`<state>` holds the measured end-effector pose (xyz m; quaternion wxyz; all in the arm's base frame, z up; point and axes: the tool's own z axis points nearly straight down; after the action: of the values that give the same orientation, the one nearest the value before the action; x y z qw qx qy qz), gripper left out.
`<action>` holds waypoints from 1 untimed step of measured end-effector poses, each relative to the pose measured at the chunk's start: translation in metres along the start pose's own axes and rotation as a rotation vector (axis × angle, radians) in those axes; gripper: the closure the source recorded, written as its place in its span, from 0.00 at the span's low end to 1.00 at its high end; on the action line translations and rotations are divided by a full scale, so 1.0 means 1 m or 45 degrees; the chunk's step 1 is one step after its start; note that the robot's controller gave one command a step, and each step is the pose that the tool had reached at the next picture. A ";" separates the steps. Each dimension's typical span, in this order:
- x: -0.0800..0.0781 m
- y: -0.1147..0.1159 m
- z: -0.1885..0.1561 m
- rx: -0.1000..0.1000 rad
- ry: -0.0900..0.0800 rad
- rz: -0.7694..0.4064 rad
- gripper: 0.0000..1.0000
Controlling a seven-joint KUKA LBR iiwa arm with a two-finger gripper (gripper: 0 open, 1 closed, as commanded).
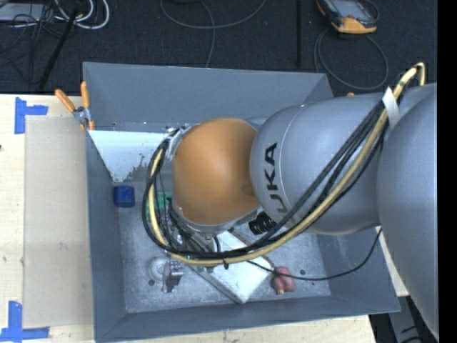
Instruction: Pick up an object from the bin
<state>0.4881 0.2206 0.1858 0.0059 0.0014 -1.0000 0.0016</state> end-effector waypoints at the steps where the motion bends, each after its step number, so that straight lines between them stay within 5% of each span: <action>1: -0.065 -0.043 0.113 -0.005 -0.013 -0.359 0.00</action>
Offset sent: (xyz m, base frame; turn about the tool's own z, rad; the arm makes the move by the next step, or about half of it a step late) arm 0.0623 -0.0450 -0.1158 -0.2833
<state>0.5515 0.1770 0.0722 0.0010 0.1420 -0.9899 -0.0012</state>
